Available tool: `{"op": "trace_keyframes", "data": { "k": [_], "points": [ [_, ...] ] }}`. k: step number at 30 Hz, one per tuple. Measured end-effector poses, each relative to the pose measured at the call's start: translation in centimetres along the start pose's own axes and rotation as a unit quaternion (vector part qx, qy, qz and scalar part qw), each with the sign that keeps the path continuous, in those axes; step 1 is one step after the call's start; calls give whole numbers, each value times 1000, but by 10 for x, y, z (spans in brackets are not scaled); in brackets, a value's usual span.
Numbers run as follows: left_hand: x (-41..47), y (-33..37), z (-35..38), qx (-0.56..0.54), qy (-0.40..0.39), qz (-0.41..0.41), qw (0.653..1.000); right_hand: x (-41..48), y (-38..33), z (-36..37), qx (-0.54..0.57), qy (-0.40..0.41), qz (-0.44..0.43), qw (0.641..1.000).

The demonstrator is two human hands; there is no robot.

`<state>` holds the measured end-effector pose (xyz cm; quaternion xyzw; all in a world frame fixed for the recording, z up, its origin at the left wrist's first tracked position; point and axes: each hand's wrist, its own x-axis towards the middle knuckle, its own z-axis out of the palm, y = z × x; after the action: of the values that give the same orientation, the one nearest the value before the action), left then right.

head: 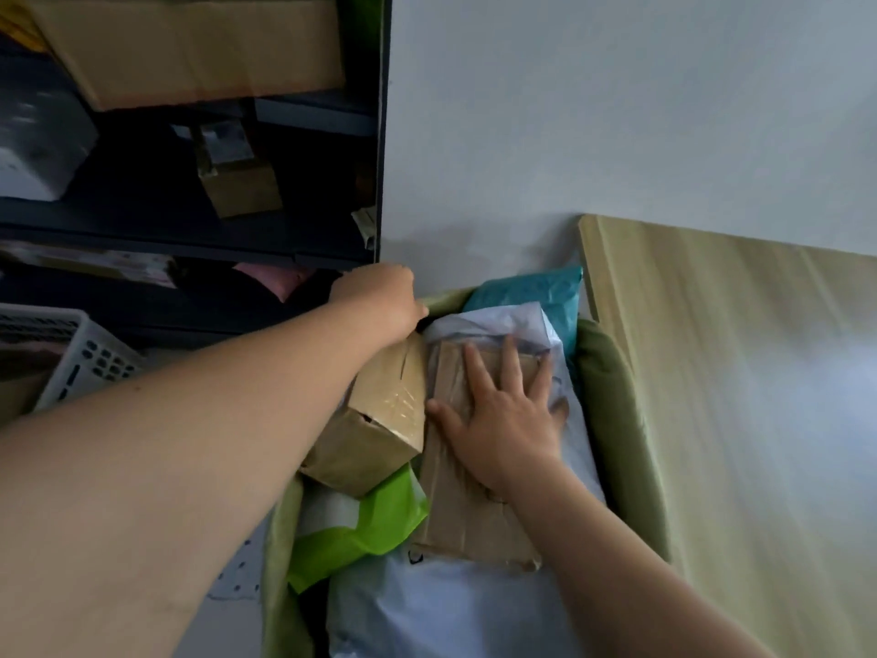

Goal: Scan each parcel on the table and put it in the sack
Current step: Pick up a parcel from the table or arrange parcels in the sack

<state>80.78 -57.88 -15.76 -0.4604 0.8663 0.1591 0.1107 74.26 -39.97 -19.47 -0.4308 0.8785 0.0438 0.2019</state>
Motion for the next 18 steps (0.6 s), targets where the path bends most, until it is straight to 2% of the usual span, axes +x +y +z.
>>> {"op": "trace_keyframes", "data": {
  "k": [3,8,12,14,16,18],
  "points": [
    [11,0,5,15,15,-4,1000,4,2,10,5,-10,-7,1000],
    [5,1,-7,-86,153,63,982,18,4,16,23,-55,7,998],
    [-5,-1,-13,-133,209,97,964,24,9,12,41,-79,25,996],
    [-10,-2,-11,-154,209,90,961,18,9,2,41,-93,23,995],
    [-14,0,-10,-154,165,65,972,9,7,-14,28,-89,8,996],
    [-14,1,-13,-115,102,34,987,-5,5,-37,20,15,-28,999]
  ]
}}
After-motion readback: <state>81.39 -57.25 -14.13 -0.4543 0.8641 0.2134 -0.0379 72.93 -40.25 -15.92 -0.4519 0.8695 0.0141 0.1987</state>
